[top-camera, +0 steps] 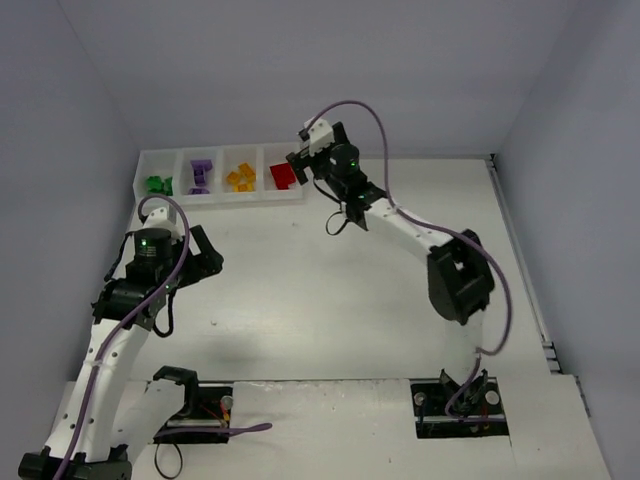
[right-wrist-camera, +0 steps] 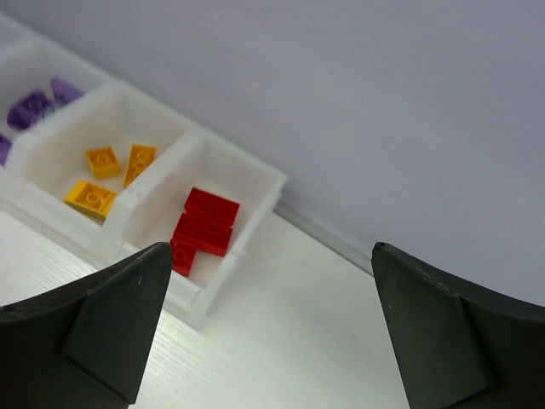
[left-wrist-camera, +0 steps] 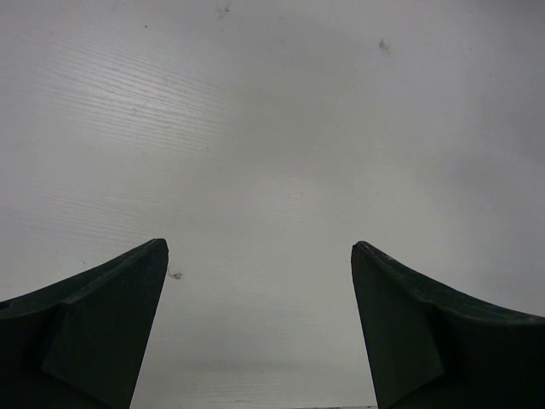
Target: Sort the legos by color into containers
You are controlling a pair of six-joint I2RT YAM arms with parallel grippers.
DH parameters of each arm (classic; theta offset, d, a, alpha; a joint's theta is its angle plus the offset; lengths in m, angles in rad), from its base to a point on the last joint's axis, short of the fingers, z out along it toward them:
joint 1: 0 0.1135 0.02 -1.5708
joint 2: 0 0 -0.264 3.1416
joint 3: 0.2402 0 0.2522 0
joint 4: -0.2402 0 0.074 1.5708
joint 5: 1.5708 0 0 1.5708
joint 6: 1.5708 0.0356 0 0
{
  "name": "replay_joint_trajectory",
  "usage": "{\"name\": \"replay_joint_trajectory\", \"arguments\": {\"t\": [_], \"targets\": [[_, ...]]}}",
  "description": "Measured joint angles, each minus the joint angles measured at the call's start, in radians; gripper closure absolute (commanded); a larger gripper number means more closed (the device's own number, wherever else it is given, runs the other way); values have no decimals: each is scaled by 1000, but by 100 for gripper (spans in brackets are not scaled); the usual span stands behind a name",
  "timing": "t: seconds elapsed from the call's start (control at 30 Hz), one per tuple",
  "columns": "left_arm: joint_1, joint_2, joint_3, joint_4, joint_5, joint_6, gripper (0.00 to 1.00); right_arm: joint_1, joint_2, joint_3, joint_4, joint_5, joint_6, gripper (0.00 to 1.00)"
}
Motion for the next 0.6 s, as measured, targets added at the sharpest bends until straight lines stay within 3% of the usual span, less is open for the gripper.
{"name": "replay_joint_trajectory", "arguments": {"t": [0.27, 0.6], "targets": [[0, -4, 2, 2, -53, 66, 18, -73, -559, -325, -127, 126, 182, 0], [0, -96, 2, 32, -155, 164, 18, -123, -1049, -734, -483, 280, 355, 0]]}}
